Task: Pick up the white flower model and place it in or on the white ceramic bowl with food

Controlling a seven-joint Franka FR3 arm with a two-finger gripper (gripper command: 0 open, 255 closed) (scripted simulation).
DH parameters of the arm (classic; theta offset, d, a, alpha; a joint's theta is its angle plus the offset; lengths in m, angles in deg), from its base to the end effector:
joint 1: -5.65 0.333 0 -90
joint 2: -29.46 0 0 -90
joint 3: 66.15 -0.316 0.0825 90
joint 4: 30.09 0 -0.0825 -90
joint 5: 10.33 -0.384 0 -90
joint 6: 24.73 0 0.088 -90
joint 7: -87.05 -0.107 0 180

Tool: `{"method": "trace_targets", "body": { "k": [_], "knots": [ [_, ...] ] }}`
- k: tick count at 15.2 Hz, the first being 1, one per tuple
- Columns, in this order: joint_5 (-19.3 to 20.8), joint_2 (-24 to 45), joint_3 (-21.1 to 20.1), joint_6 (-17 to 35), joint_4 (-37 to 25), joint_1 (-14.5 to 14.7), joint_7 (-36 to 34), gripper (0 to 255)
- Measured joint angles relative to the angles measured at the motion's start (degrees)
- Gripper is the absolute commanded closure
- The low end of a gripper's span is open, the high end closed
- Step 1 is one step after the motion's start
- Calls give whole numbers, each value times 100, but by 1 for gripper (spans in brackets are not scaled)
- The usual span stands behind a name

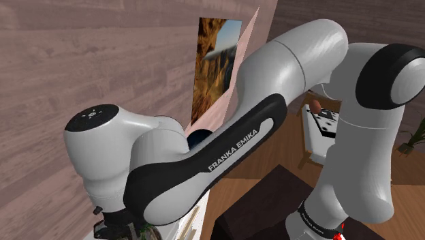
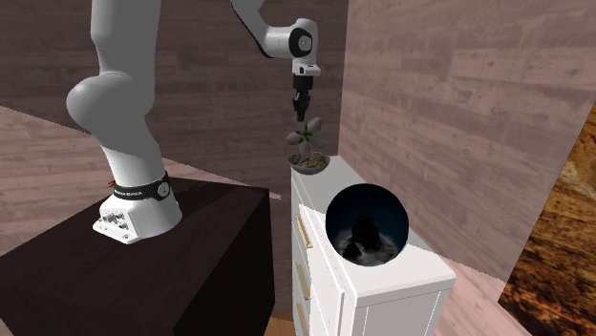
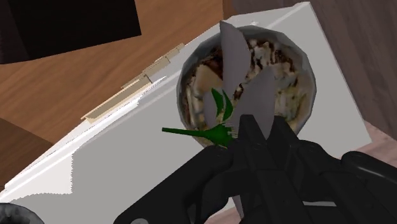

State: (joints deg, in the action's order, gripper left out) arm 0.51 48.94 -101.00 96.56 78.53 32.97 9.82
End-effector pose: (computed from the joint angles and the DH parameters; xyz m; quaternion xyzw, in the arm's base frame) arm 0.3104 0.5269 0.3485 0.9954 -0.0907 -0.0245 0.0179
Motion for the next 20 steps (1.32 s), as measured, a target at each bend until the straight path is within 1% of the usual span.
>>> {"method": "trace_targets", "body": {
  "k": [1, 3, 12, 15, 17, 20],
  "knots": [
    [46, 76, -24, -17, -79, 126, -157, 255],
    [132, 211, -21, 20, -169, 256, -313, 255],
    [392, 560, 80, 530, -37, 410, -509, 255],
    [505, 731, 131, 858, -83, 490, -572, 255],
    [569, 831, 189, 1301, -49, 520, -593, 255],
    [651, 1005, 316, 1816, -84, 644, -651, 255]
  ]
}}
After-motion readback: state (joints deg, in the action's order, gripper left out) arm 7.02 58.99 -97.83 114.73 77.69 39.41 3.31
